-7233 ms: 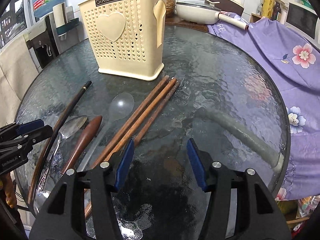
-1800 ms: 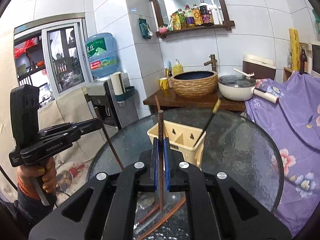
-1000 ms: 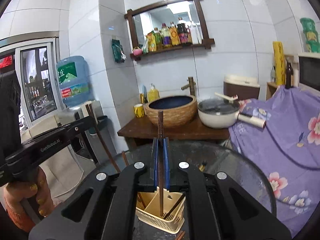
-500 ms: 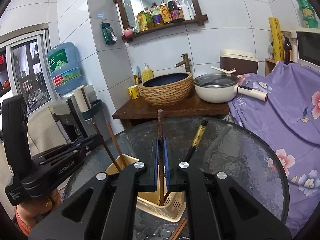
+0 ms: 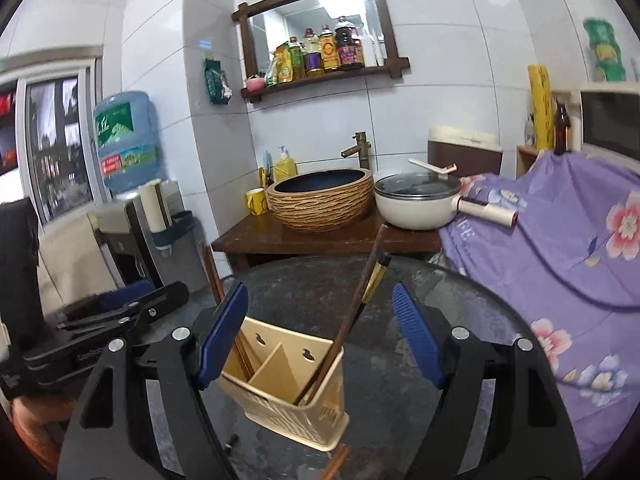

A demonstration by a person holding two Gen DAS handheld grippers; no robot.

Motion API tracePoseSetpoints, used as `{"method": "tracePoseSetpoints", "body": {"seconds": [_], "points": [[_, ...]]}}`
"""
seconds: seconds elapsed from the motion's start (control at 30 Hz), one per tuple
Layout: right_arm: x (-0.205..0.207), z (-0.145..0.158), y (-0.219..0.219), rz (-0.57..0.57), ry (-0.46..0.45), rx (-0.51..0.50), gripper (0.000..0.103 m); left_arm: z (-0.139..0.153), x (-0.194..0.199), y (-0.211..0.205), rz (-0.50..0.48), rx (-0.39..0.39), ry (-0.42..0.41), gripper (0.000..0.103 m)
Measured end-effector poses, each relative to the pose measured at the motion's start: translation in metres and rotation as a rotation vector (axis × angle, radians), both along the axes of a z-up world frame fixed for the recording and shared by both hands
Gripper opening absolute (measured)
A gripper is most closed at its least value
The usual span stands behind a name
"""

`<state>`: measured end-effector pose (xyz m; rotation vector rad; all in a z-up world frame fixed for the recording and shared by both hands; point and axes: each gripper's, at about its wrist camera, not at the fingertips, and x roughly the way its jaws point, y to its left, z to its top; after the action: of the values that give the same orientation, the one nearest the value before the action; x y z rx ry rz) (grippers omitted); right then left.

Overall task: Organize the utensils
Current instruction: 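Open the right gripper to release its chopstick into the holder, then grasp the black chopstick with the left tool while the right grasps a wooden chopstick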

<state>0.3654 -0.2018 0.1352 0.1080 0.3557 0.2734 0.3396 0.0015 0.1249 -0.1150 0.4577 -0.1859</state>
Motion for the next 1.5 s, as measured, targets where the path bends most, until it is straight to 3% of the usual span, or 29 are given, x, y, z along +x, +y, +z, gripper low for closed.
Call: {"method": "tracePoseSetpoints", "body": {"seconds": [0.1,0.23,0.5,0.67,0.8,0.9,1.07,1.5], "points": [[-0.019,-0.003,0.002,0.000,-0.027,-0.019,0.075,-0.009,-0.015,0.003,0.004,0.012,-0.003,0.090],[-0.040,-0.017,0.008,0.014,-0.015,-0.064,0.078,-0.030,-0.030,0.009,0.010,0.043,0.043,0.092],[-0.060,-0.090,0.015,-0.003,0.155,-0.216,0.079,-0.098,-0.056,0.026,0.023,0.116,0.201,0.092],[-0.062,-0.144,0.011,-0.010,0.334,-0.207,0.078,-0.139,-0.070,0.038,0.029,0.093,0.314,0.080],[-0.070,-0.174,0.016,-0.007,0.408,-0.220,0.078,-0.161,-0.079,0.046,0.039,0.056,0.376,0.066],[-0.076,-0.190,0.022,-0.007,0.443,-0.241,0.078,-0.171,-0.086,0.047,0.034,0.048,0.398,0.061],[-0.082,-0.201,0.027,-0.028,0.460,-0.279,0.077,-0.175,-0.092,0.043,0.023,0.035,0.405,0.059],[-0.082,-0.195,0.027,-0.046,0.482,-0.311,0.077,-0.179,-0.096,0.039,0.027,0.028,0.413,0.057]]}}
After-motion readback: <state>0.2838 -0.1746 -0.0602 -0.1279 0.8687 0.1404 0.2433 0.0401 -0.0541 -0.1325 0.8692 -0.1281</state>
